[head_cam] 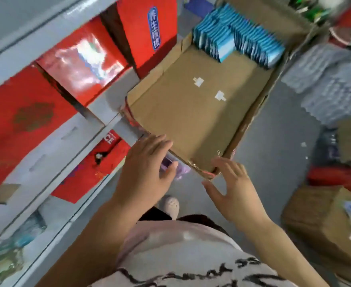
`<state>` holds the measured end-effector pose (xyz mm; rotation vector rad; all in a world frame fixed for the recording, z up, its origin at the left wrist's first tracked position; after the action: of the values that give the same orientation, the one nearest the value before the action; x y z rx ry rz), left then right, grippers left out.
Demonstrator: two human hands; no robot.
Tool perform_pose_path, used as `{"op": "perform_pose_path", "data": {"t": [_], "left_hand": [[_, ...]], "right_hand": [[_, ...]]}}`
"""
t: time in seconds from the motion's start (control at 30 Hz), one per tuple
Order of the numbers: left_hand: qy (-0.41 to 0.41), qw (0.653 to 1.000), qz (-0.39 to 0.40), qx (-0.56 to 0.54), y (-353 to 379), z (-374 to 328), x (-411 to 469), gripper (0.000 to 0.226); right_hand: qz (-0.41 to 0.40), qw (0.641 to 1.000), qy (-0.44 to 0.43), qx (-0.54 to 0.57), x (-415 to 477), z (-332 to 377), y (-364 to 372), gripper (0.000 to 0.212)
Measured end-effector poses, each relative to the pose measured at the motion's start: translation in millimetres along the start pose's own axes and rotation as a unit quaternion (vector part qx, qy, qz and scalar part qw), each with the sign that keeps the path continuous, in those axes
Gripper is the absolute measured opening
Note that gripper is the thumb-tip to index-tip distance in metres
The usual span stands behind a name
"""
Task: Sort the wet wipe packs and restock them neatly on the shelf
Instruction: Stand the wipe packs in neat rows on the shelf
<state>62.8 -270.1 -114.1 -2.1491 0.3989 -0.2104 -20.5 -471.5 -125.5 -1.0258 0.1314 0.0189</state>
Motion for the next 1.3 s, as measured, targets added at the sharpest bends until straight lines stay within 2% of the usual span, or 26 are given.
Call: {"op": "perform_pose_path", "data": {"t": [0.23,0.33,0.43,0.57,0.67,0.8,1.03,1.17,1.3], "left_hand": [[0.105,0.980,0.164,0.024,48.5,-6.0,34.4,0.056],[0.155,0.958,0.221,0.092,64.1,5.7,65.7,0.062],[0.173,0.940,0.253,0.149,79.6,-3.1,106.0,0.067],[0.173,0.926,0.273,0.193,117.2,-42.4,154.4,0.062],[0.150,0.924,0.280,0.213,158.6,-72.8,181.0,0.064],[0.068,0.942,0.255,0.206,210.2,-102.5,213.5,0.065],[-0.183,0.952,0.206,0.133,274.9,-135.3,238.9,0.066],[-0.253,0.946,0.182,0.085,300.1,-156.3,247.1,0.068],[-0.302,0.940,0.136,0.077,304.0,-155.9,270.9,0.064]], "right_hand": [[0.000,0.987,0.162,0.002,-19.1,-45.8,13.1,0.055],[-0.017,0.976,0.212,0.037,-23.6,-56.0,17.1,0.056],[-0.033,0.969,0.240,0.041,-29.9,-76.1,9.0,0.054],[-0.056,0.954,0.288,0.053,-32.6,-117.4,-7.9,0.055],[-0.057,0.950,0.299,0.070,-29.8,-155.8,-18.9,0.055],[-0.001,0.961,0.269,0.066,-22.7,-227.5,-35.6,0.053],[0.148,0.980,0.136,-0.007,22.6,-367.4,-97.6,0.053],[0.161,0.984,0.041,-0.055,86.9,-408.2,-144.7,0.048],[0.161,0.983,-0.054,-0.065,178.9,-408.4,-168.4,0.046]]}}
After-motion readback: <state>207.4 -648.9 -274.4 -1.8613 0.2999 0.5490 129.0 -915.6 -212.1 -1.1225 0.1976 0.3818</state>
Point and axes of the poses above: each hand's wrist, its own x-axis towards the middle knuckle, its own y-axis out of the palm, z = x × y, the point moved 6 cm from there along x, towards the middle knuckle, and after that the axes turned 5 degrees about -y, right-handed, at the moved point
